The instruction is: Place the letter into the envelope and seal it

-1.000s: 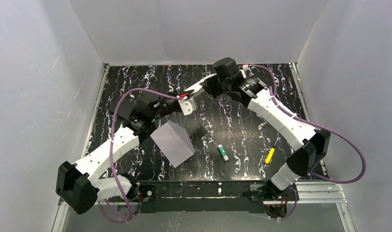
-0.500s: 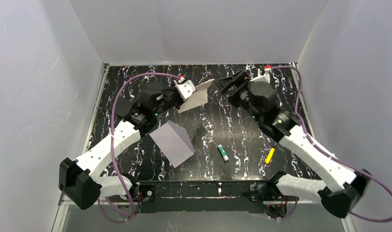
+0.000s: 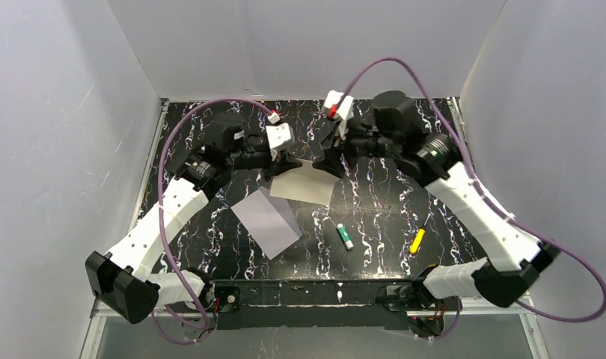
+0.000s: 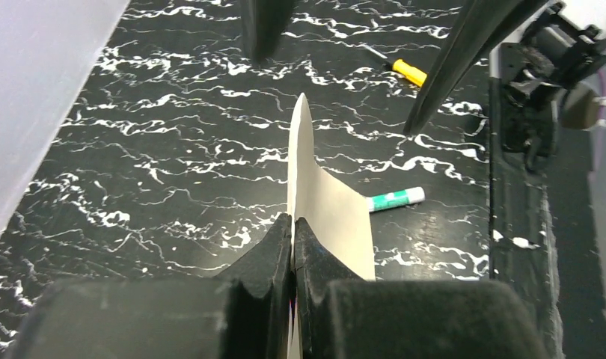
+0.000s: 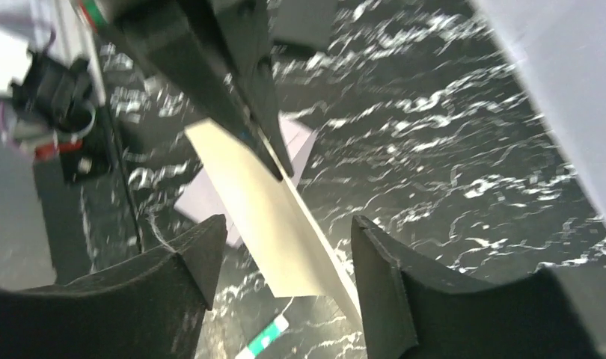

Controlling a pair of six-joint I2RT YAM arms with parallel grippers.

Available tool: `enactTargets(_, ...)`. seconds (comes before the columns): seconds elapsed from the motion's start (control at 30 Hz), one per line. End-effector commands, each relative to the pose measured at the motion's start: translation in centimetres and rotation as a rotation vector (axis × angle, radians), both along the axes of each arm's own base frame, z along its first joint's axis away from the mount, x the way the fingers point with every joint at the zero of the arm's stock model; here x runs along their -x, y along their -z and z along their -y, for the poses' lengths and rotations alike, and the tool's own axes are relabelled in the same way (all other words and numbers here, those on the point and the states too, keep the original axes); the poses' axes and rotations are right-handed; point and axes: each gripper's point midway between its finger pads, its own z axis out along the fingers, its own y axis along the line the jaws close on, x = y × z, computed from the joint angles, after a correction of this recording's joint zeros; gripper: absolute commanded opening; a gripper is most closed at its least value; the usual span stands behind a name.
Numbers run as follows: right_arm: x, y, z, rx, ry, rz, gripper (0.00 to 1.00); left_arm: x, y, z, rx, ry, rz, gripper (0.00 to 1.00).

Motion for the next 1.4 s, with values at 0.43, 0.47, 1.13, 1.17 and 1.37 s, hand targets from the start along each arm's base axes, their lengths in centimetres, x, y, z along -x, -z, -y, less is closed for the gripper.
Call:
enactTargets(0.43, 1.8, 5.0, -2.2, 0.154, -0.269, -0.122, 0.51, 3.1, -3.0, -1.8, 0.145, 0.260, -0.114, 0.00)
enactTargets(0.47, 1.7, 5.0, -2.3, 0.150, -0.271, -0.117, 0.50, 3.3, -3.1, -1.9, 0.149, 0.268, -0.113, 0.00)
enactTargets(1.13, 2.7, 2.1, -2.3, 0.043, -0.321, 0.018, 0.70, 3.7, -3.5, -2.7, 0.131, 0.248, -0.066, 0.00)
enactTargets(1.17, 2.7, 2.7, -2.5, 0.058, -0.334, -0.004, 0.70, 3.6, -3.6, -2.7, 0.134, 0.246, -0.066, 0.00)
enactTargets(1.37, 2.9, 4.7, -3.3, 0.075, -0.374, -0.098, 0.69, 3.7, -3.8, -2.6, 0.144, 0.251, -0.064, 0.00)
